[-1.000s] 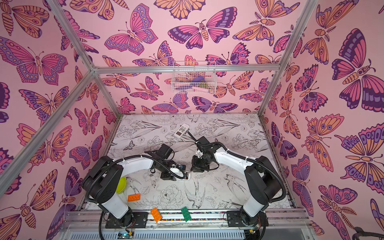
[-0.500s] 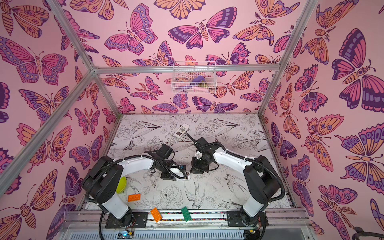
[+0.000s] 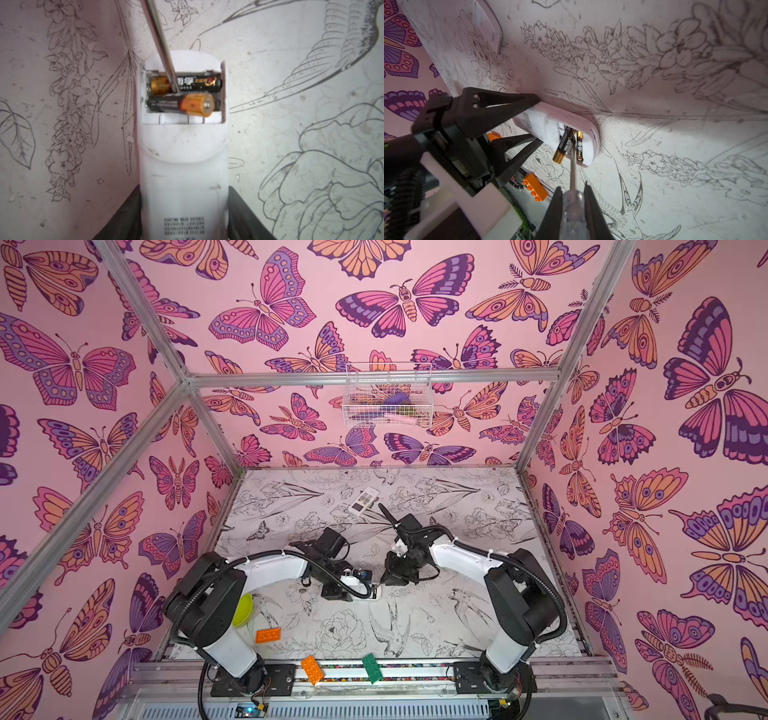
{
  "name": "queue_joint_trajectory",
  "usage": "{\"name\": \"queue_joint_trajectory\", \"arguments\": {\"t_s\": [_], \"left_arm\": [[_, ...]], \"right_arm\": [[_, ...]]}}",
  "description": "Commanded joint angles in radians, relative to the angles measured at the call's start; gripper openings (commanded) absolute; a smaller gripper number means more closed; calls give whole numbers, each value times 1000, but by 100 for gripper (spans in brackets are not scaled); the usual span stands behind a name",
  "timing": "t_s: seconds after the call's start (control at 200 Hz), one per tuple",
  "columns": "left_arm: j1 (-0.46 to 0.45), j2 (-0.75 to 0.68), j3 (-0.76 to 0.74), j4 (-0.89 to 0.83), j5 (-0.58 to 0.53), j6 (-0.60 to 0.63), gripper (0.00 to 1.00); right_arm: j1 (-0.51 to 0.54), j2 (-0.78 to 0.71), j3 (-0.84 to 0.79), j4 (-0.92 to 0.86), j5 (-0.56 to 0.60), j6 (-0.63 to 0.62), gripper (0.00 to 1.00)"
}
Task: Unload the batteries from the remote control
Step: 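Lever one battery end up out of the compartment with the screwdriver tip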
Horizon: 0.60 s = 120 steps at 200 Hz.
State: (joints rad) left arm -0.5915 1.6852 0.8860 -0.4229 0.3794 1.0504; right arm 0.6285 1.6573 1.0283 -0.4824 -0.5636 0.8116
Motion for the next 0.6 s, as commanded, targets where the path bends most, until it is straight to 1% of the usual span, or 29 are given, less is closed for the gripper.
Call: {"name": "queue_joint_trajectory", "arguments": {"t_s": [0.0,0.055,0.1,0.195,0.451,0.596], "left_arm": [[-13,18,-7,-27,-26,11,49],[-15,17,-4,-28,-23,4,58],[-17,15,-1,-28,-18,-2,65],[-20,10,9,-28,0,-31,72],[-26,5,81,-87,54,-95,77],[-31,10,141,-129,79,-117,78]], "right_arm": [[-5,-33,-15,60,-26,22,0],[-6,-28,-20,70,-29,29,0],[-6,-24,-19,71,-32,27,0],[-7,-18,-22,78,-35,29,0],[-9,-4,-10,74,-40,15,0],[-10,-5,-21,76,-38,12,0]]}}
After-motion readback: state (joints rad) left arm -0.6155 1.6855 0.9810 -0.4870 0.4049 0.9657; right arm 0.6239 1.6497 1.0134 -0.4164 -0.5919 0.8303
